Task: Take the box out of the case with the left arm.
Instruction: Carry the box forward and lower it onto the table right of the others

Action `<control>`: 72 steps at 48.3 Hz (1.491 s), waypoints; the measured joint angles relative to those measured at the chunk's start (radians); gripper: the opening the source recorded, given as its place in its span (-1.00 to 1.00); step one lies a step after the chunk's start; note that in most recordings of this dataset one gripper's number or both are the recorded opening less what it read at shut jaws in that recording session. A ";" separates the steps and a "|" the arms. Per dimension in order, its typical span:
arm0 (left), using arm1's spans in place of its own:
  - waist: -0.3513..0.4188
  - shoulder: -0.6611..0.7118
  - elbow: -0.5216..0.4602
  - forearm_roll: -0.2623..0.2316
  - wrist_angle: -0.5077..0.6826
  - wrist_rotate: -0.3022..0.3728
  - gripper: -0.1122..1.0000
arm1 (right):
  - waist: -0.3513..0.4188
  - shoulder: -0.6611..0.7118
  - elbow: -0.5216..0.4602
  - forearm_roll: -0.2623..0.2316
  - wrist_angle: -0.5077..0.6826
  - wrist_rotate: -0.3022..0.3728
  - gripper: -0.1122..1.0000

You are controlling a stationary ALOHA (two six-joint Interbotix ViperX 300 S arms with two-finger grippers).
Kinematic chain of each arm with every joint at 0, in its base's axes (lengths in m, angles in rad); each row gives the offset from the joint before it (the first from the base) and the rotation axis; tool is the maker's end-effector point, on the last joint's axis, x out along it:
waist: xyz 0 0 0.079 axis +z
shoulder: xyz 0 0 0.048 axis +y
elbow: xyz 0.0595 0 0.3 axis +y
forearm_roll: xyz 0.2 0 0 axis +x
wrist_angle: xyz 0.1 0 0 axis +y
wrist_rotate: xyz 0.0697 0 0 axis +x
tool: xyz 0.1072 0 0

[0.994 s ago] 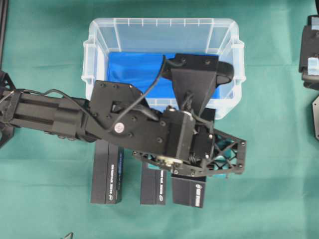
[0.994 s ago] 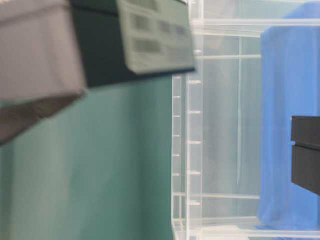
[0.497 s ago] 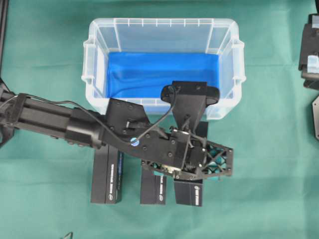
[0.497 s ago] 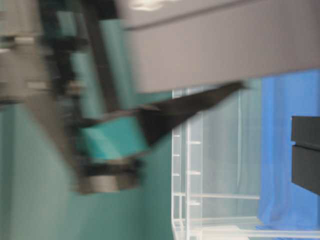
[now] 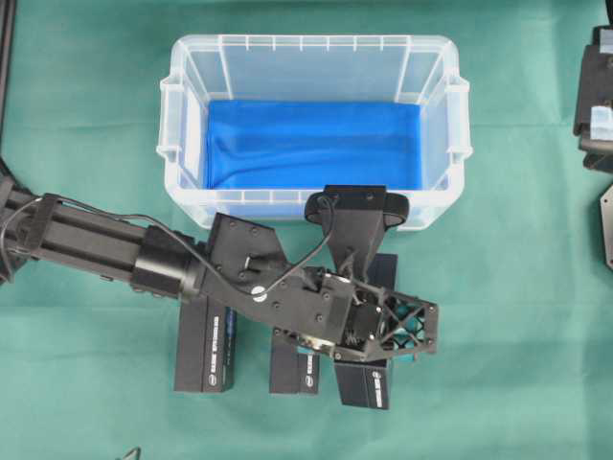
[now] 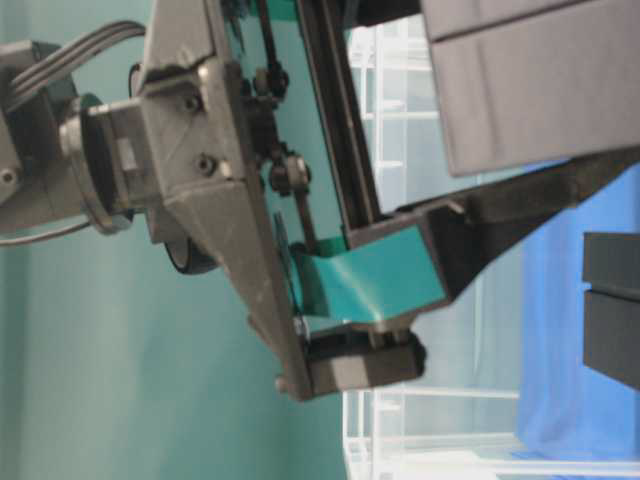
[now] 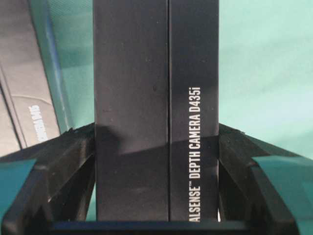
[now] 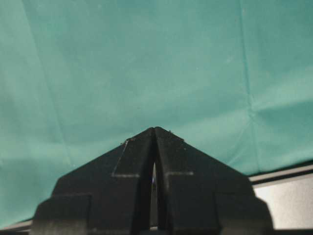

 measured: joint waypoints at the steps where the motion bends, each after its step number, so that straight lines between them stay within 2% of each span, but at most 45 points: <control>1: 0.000 0.002 0.000 0.000 0.000 0.003 0.30 | 0.000 0.000 0.000 0.000 0.000 0.000 -0.80; 13: 0.002 0.000 0.026 0.000 -0.008 0.055 0.30 | 0.000 0.002 0.005 0.000 0.000 0.000 -0.80; 21: 0.000 0.000 0.074 -0.002 -0.032 0.048 0.30 | 0.000 0.002 0.005 0.002 0.000 0.000 -0.80; 33: -0.006 0.000 0.123 -0.002 -0.141 0.041 0.29 | 0.000 0.000 0.003 0.000 0.002 0.000 -0.80; 42: -0.012 0.000 0.137 -0.005 -0.153 0.043 0.29 | 0.000 0.002 0.003 0.000 0.000 0.000 -0.80; 44: -0.011 0.000 0.137 -0.003 -0.155 0.048 0.42 | 0.000 0.002 0.003 0.002 0.000 0.000 -0.80; 48: -0.011 -0.002 0.137 -0.005 -0.158 0.051 0.79 | 0.000 0.002 0.005 0.000 0.000 0.000 -0.80; 50: -0.011 -0.002 0.137 -0.005 -0.160 0.051 0.89 | 0.000 0.000 0.003 0.002 0.000 0.000 -0.80; 72: -0.003 0.000 0.135 -0.005 -0.160 0.049 0.85 | 0.000 0.002 0.005 0.000 0.002 0.000 -0.80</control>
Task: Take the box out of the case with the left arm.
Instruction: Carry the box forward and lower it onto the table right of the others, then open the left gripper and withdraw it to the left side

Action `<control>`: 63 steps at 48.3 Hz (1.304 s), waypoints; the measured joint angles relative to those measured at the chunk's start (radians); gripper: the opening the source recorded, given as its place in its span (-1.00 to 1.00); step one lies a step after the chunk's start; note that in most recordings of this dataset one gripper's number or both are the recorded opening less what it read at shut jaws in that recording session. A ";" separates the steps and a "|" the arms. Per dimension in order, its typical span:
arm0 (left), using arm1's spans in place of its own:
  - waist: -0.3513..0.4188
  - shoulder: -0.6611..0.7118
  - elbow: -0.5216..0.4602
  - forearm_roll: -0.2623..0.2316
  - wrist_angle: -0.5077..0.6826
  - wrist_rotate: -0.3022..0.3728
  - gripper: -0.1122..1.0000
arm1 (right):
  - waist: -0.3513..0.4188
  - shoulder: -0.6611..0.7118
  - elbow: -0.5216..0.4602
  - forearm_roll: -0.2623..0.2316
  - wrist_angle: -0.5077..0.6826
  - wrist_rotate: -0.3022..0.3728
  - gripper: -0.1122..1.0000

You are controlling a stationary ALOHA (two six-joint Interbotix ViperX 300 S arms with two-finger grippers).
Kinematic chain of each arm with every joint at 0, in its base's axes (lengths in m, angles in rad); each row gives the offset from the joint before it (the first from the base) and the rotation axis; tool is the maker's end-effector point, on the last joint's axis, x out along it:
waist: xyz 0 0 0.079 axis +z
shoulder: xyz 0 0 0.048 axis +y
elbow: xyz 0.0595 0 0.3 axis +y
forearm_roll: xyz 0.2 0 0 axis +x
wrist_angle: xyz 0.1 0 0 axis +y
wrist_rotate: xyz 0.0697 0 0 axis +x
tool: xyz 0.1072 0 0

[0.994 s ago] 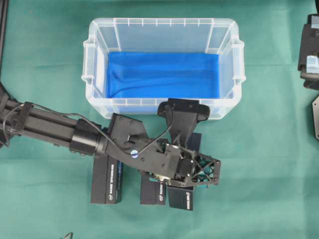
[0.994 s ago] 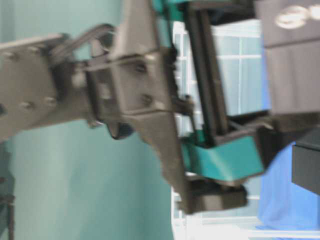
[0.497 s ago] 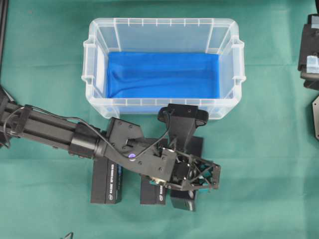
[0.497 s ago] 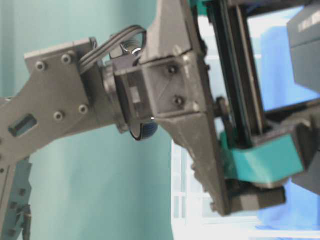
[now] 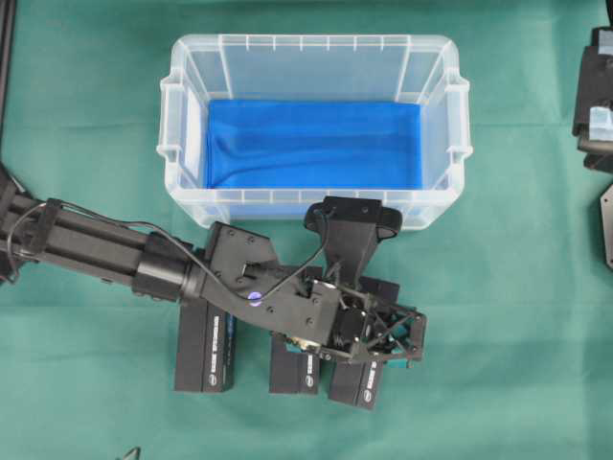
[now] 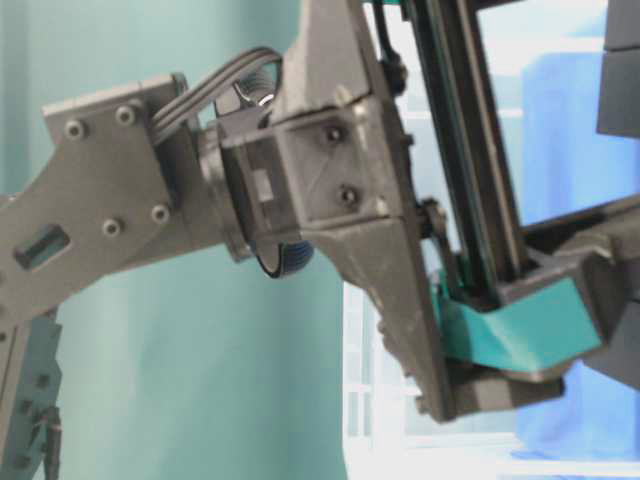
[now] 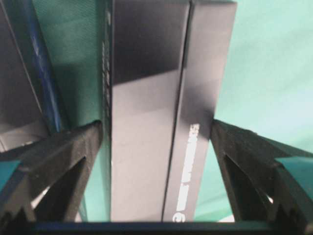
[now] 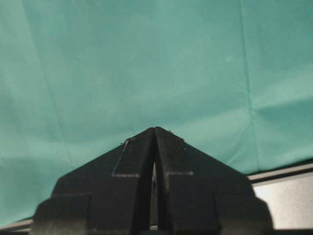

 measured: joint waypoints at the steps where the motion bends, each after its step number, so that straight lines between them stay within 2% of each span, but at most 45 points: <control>1: 0.002 -0.002 0.000 0.000 0.000 0.002 0.85 | 0.000 0.000 -0.002 0.000 0.000 0.000 -0.80; 19: 0.021 -0.080 -0.020 0.000 0.057 0.009 0.83 | 0.000 -0.002 0.000 0.002 -0.002 0.000 -0.80; 32: 0.029 -0.083 -0.147 -0.002 0.153 0.071 0.81 | 0.000 -0.003 0.000 0.000 -0.002 0.000 -0.80; 45: 0.034 -0.083 -0.281 -0.003 0.304 0.075 0.80 | 0.000 -0.005 0.000 0.002 -0.002 0.000 -0.80; 63: 0.040 -0.083 -0.291 -0.003 0.325 0.075 0.80 | 0.000 -0.005 0.000 0.000 0.000 0.000 -0.80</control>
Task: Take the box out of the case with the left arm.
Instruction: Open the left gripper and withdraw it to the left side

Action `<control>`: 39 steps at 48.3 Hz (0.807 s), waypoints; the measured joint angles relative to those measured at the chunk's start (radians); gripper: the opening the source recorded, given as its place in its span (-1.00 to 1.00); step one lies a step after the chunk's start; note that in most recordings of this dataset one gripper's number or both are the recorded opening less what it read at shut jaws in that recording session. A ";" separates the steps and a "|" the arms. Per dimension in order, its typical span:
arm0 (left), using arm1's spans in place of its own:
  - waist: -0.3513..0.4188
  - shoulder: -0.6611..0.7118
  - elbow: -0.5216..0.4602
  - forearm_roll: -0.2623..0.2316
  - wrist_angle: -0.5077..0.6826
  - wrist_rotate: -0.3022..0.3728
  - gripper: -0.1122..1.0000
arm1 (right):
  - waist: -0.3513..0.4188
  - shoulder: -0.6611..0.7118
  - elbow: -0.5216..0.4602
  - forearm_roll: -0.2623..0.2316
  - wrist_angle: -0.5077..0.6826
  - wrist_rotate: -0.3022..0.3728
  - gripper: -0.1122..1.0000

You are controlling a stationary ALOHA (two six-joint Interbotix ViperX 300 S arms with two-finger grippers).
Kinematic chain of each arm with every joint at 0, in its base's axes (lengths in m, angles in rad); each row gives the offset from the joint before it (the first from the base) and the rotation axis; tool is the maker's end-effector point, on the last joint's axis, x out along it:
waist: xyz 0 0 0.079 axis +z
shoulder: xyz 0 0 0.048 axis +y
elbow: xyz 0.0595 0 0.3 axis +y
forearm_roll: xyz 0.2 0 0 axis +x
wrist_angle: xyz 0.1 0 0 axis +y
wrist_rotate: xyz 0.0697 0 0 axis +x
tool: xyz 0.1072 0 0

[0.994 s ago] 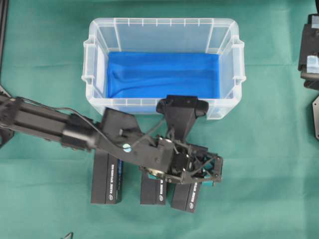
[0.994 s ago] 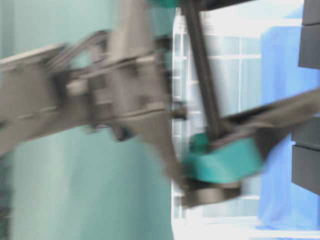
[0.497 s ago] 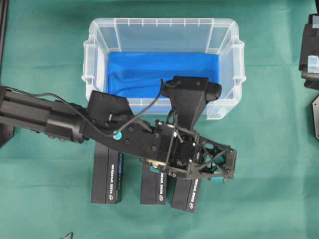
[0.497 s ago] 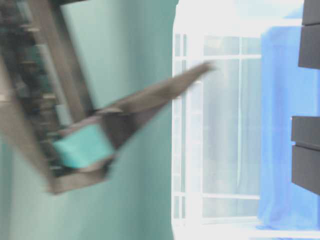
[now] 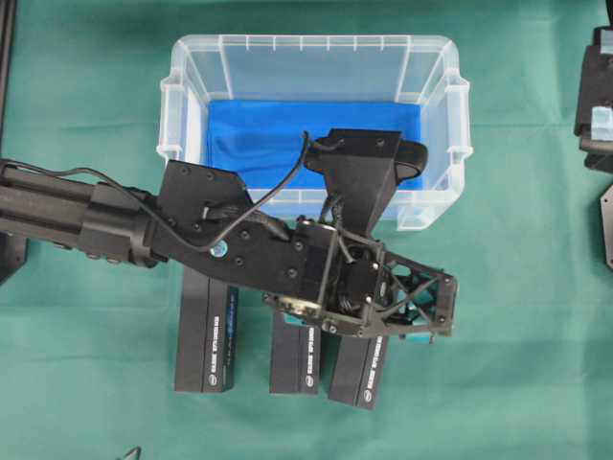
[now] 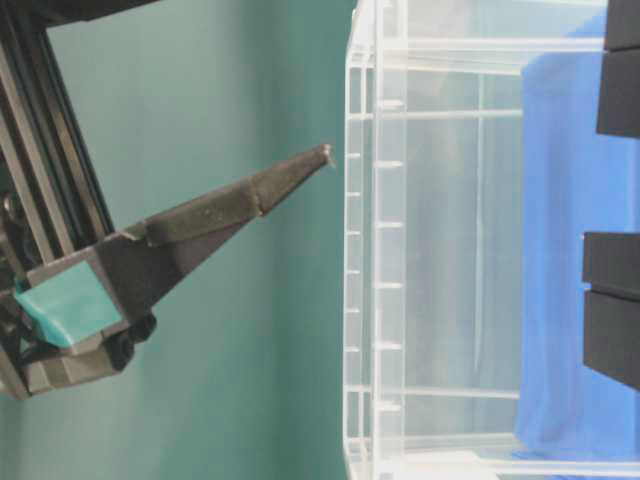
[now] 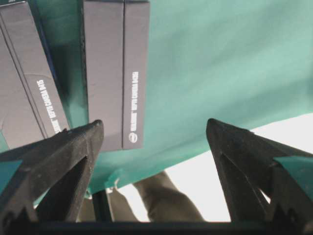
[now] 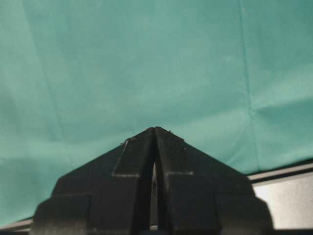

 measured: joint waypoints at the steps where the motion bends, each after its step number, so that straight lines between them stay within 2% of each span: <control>1: 0.000 0.000 0.000 0.002 0.002 0.000 0.80 | 0.000 0.000 0.000 0.000 -0.002 0.000 -0.80; 9: 0.000 0.000 0.011 0.000 0.003 0.006 0.79 | 0.000 0.000 0.000 0.000 -0.002 0.000 -0.80; 18: -0.008 -0.032 0.078 0.000 0.017 0.011 0.78 | 0.000 0.000 0.000 0.000 -0.002 0.000 -0.80; 28: -0.034 -0.156 0.224 -0.002 0.037 -0.009 0.68 | 0.000 0.000 0.000 0.000 0.000 0.000 -0.80; 39: -0.058 -0.342 0.433 -0.002 0.037 -0.089 0.67 | 0.000 0.000 0.000 0.000 -0.002 0.000 -0.80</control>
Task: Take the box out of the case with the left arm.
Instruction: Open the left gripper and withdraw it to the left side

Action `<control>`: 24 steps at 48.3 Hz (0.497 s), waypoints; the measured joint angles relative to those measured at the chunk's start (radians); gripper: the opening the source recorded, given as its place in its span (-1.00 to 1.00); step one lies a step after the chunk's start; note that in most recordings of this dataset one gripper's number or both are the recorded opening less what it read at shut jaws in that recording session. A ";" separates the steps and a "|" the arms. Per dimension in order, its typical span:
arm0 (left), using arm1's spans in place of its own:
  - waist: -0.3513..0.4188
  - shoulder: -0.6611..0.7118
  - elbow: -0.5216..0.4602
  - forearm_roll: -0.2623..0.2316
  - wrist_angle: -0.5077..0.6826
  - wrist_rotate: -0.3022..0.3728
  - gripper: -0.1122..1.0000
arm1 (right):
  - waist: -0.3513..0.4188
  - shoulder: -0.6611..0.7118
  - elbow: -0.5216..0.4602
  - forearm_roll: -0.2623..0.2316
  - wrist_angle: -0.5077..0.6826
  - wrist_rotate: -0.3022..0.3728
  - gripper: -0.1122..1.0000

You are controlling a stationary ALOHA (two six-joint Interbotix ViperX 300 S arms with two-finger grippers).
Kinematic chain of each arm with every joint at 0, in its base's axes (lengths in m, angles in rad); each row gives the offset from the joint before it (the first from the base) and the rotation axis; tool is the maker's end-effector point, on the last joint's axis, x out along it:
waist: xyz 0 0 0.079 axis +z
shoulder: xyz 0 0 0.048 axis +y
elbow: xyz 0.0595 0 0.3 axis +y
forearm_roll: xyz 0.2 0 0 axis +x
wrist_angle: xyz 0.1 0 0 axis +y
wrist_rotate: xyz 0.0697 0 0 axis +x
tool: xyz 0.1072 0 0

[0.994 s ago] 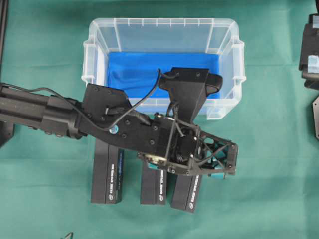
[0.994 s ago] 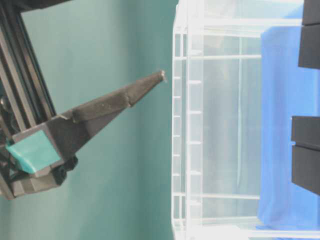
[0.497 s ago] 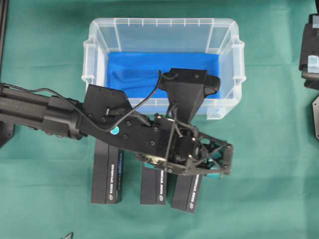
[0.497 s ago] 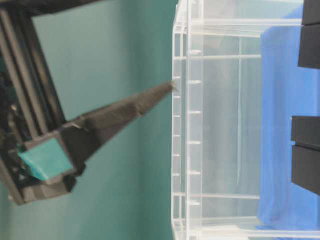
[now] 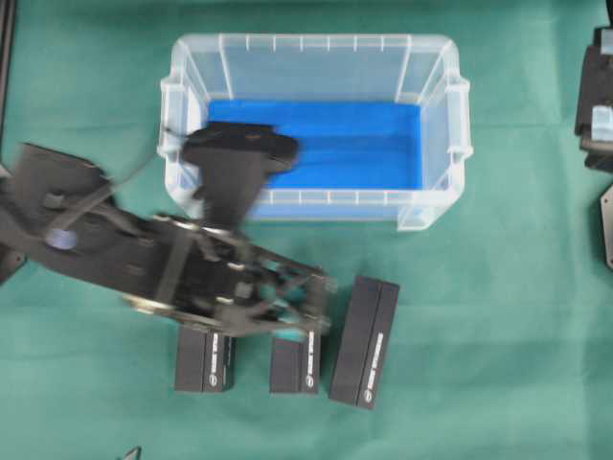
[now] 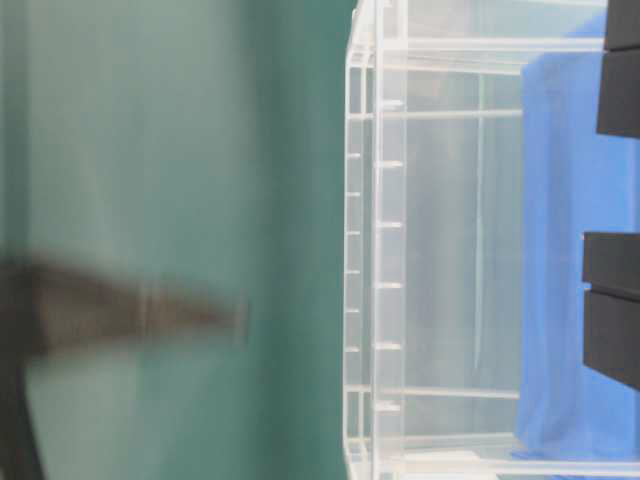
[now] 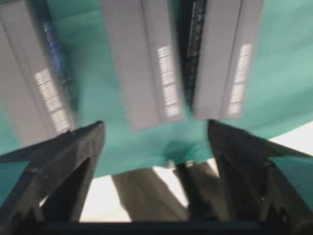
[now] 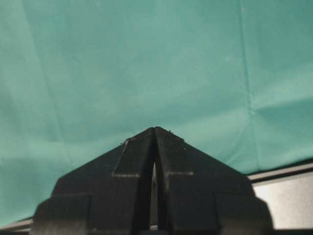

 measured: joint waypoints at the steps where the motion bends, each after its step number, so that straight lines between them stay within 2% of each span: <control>1: -0.005 -0.014 0.015 0.000 0.000 -0.011 0.67 | 0.000 0.000 -0.002 0.000 0.002 -0.002 -0.80; 11: -0.055 -0.169 0.195 0.000 -0.002 -0.110 0.67 | 0.000 0.000 0.000 0.000 0.000 0.000 -0.80; 24: -0.127 -0.328 0.354 0.000 -0.002 -0.135 0.66 | 0.000 0.000 0.000 0.000 0.000 -0.002 -0.80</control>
